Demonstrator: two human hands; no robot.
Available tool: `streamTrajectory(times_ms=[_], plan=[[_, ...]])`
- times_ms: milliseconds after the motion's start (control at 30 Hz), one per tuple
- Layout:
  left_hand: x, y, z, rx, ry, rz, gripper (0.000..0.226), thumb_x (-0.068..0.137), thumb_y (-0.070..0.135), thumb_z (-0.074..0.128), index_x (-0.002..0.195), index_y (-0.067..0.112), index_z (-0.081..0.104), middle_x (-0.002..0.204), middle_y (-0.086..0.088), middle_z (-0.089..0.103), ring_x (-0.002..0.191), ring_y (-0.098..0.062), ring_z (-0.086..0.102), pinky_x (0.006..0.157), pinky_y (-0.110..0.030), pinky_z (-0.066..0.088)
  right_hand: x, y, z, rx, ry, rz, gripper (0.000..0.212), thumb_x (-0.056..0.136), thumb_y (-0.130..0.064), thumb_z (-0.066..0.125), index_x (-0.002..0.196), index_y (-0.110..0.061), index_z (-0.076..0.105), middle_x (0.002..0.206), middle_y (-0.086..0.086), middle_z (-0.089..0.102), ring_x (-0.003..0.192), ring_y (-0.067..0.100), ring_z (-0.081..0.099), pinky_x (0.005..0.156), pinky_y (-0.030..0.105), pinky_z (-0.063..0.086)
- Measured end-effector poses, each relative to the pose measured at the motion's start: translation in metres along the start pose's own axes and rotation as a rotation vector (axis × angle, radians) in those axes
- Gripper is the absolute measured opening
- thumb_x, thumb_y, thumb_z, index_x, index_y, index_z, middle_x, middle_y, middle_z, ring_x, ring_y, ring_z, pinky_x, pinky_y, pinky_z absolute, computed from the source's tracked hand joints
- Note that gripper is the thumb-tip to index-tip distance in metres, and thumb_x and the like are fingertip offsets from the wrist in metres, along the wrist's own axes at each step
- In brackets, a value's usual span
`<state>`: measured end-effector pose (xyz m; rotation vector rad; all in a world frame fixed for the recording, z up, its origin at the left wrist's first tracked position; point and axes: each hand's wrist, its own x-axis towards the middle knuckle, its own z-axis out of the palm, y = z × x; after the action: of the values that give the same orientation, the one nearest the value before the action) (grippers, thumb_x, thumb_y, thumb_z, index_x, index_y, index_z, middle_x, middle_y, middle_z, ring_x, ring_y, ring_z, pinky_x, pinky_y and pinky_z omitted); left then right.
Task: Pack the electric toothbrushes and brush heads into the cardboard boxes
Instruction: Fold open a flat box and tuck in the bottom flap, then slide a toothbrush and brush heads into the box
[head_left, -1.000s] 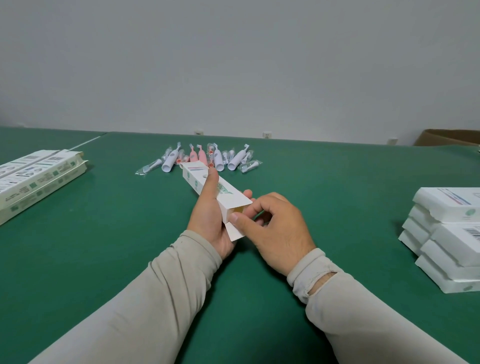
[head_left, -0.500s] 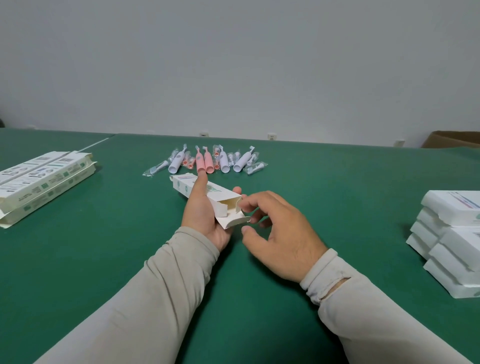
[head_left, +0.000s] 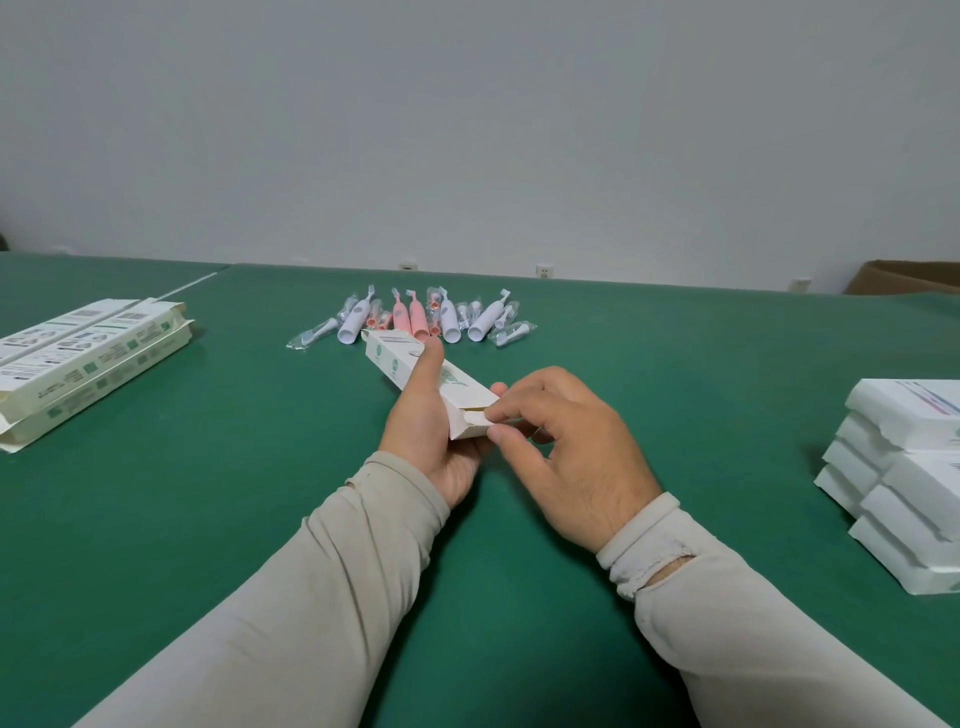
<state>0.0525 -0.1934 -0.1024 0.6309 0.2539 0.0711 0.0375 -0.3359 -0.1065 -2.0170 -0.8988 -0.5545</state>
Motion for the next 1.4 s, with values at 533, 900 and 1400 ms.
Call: streamTrajectory(times_ms=[533,900,1400], plan=[[-0.010,-0.004,0.004,0.127,-0.073,-0.042,0.066,0.092,0.058,0.059,0.141,0.016,0.046,0.095,-0.013,0.060,0.069,-0.033,0.065,0.059,-0.041,0.056,0.002,-0.001,-0.004,-0.010,0.015,0.099,0.010,0.086,-0.025,0.074,0.086,-0.025,0.063,0.090,-0.013,0.055,0.070,0.009,0.057,0.070,0.035,0.054],[-0.005,0.007,-0.014,1.378,0.142,0.733,0.044,0.080,0.048,0.076,0.114,0.028,0.059,0.107,0.006,0.058,0.100,-0.017,0.056,0.093,-0.036,0.046,0.013,0.019,-0.013,0.388,0.328,0.565,0.020,0.093,-0.038,0.065,0.081,-0.022,0.064,0.071,-0.017,0.064,0.061,0.012,0.063,0.072,0.041,0.058],[-0.007,0.008,-0.018,1.872,0.144,0.813,0.058,0.077,0.037,0.079,0.129,0.033,0.052,0.129,0.006,0.054,0.116,-0.023,0.046,0.100,-0.040,0.037,0.018,0.046,-0.041,0.329,0.501,0.624,0.014,0.092,-0.015,0.064,0.091,-0.028,0.060,0.089,-0.006,0.066,0.071,0.003,0.066,0.072,0.035,0.057]])
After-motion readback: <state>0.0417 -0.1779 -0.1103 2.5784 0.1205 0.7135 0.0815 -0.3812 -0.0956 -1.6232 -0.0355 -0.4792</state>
